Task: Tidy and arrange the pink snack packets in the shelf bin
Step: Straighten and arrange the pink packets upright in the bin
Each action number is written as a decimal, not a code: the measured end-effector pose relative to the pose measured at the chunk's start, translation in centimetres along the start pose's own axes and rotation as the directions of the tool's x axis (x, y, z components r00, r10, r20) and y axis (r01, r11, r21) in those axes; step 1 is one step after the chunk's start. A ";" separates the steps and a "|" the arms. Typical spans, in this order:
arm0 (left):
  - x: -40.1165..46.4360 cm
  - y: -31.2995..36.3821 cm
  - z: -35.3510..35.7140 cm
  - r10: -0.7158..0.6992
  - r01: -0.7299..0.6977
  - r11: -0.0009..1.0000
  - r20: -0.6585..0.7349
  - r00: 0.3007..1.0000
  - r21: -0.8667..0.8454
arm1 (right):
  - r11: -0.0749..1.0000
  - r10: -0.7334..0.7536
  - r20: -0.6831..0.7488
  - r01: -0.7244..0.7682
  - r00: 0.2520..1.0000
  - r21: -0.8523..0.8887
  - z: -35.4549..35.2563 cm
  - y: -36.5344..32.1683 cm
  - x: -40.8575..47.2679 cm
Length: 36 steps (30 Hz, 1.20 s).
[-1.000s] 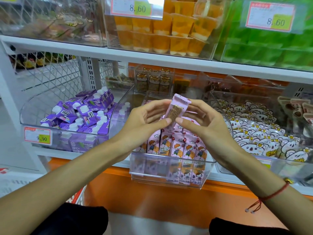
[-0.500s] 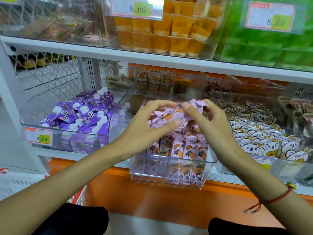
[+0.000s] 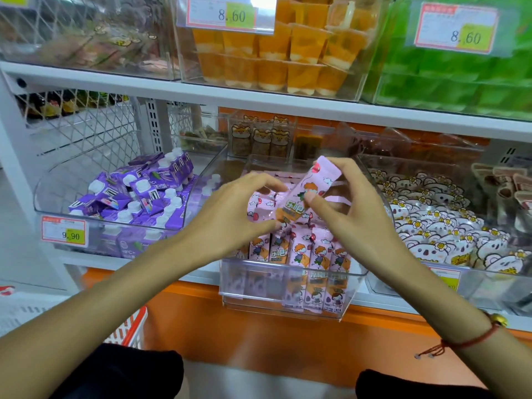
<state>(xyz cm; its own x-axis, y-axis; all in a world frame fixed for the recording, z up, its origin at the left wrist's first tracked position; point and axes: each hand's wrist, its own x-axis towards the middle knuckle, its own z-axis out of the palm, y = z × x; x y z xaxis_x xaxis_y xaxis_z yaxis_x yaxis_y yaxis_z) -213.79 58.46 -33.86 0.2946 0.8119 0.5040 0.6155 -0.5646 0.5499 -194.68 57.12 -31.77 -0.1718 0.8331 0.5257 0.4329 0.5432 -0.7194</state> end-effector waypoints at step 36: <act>1.2 -0.7 -0.8 0.138 -0.141 0.858 0.043 0.990 0.494 | 0.767 -0.141 0.170 0.216 0.975 -0.604 -1.7 3.4 0.3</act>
<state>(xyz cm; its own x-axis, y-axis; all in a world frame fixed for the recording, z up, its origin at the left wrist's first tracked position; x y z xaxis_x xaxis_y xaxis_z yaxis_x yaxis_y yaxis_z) -214.47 59.75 -33.11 0.4076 0.7319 0.5460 0.8476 -0.5257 0.0719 -191.75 59.06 -33.28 -0.3788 0.7536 0.5373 0.8296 0.5337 -0.1637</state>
